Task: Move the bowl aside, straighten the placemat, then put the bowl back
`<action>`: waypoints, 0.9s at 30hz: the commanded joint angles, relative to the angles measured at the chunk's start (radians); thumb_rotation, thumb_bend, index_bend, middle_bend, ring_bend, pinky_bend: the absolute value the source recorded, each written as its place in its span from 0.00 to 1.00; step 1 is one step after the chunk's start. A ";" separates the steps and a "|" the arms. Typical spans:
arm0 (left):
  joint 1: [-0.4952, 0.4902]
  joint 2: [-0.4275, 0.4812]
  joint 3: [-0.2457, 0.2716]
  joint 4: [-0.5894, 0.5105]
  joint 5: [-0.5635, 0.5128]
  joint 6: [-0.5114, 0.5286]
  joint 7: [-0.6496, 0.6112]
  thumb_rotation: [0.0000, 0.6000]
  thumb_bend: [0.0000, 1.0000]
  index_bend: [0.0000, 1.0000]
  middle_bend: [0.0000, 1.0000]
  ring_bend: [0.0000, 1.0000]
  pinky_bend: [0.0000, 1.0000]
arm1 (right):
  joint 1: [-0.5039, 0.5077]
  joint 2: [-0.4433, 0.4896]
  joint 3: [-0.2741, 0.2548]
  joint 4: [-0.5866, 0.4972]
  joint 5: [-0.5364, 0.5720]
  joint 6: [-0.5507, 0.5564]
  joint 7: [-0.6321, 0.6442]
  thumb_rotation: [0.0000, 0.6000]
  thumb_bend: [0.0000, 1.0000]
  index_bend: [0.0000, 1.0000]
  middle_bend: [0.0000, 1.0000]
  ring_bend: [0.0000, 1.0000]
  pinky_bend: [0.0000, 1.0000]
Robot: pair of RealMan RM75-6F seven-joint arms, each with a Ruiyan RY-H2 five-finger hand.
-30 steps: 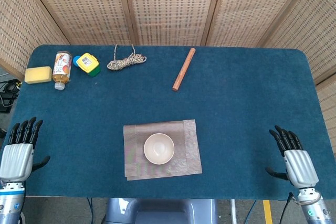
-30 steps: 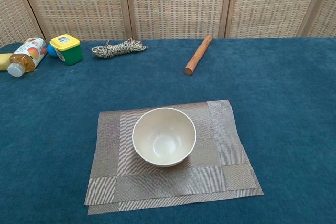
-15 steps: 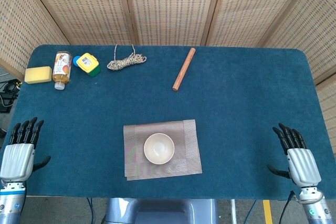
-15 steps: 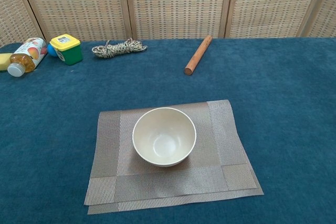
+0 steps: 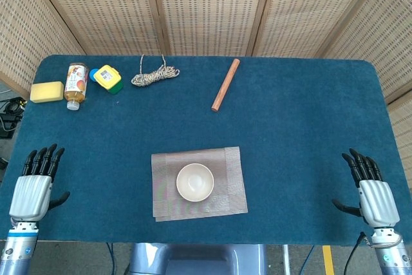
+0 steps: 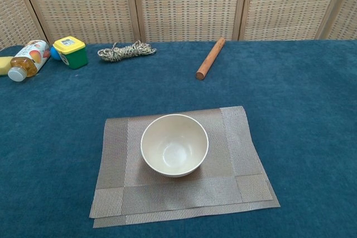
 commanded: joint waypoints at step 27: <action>-0.364 -0.308 -0.059 0.014 0.087 -0.422 0.286 1.00 0.19 0.47 0.00 0.00 0.00 | 0.003 0.049 0.016 -0.006 0.032 -0.025 0.118 1.00 0.13 0.00 0.00 0.00 0.00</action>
